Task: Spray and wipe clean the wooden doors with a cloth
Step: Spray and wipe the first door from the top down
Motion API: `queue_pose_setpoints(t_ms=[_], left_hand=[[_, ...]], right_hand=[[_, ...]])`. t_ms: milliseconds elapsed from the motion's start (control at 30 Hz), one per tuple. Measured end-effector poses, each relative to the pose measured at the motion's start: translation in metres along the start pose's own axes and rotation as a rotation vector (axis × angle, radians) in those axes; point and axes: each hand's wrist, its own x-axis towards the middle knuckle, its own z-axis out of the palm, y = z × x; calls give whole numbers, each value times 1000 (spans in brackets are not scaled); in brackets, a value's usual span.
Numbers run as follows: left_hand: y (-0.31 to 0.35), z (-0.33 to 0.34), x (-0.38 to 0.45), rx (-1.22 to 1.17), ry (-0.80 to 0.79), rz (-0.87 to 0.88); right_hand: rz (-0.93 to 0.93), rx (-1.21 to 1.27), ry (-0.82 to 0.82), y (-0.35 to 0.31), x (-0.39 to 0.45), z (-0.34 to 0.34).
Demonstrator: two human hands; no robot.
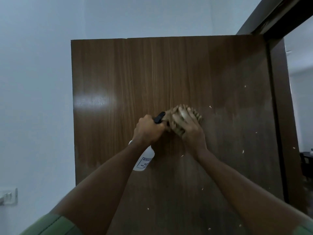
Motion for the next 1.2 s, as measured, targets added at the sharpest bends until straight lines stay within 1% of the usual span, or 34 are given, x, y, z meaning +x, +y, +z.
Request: queue_pose_setpoints(t_ms=[67, 133, 167, 267, 333, 400, 433, 533, 600, 700, 767, 833, 867, 967, 1000, 1067, 1133, 1200], left_hand=[[-2, -1, 4, -7, -22, 3], [-2, -1, 6, 0, -39, 6], [-3, -2, 6, 7, -35, 6], [-5, -4, 7, -9, -26, -7], [-5, -4, 7, -5, -41, 6], [-3, -6, 6, 0, -53, 5], [-2, -6, 7, -4, -56, 8], [3, -5, 11, 6, -62, 35], [8, -5, 13, -6, -58, 34], [15, -2, 9, -17, -37, 24], [19, 4, 7, -15, -34, 17], [25, 10, 6, -9, -47, 11], [28, 10, 6, -15, -62, 8], [37, 14, 10, -28, -92, 12], [40, 16, 11, -26, -89, 13], [45, 20, 11, -15, -82, 24], [48, 22, 12, 5, -69, 25], [50, 23, 14, 19, -62, 17]], right_hand=[[109, 0, 48, 0, 36, -2], [187, -11, 82, -9, 30, 2], [189, -21, 81, -17, 10, 6], [47, -57, 32, -33, -75, 17], [-7, -8, -18, -28, -92, 14], [21, 17, -44, -21, -64, 6], [63, 27, -40, -17, -40, 2], [256, 89, 38, -6, 24, -6], [303, 57, 85, -9, 24, 1], [259, -17, 99, -27, -44, 17], [140, -39, 38, -30, -78, 18], [71, -6, -5, -10, -55, 10], [95, 6, -10, -3, -31, 4], [302, 21, 59, 21, 47, -17], [337, 26, 62, 24, 58, -21], [295, 30, 51, 23, 42, -22], [183, 12, 29, 17, -17, -15], [37, -30, -33, 19, -73, -16]])
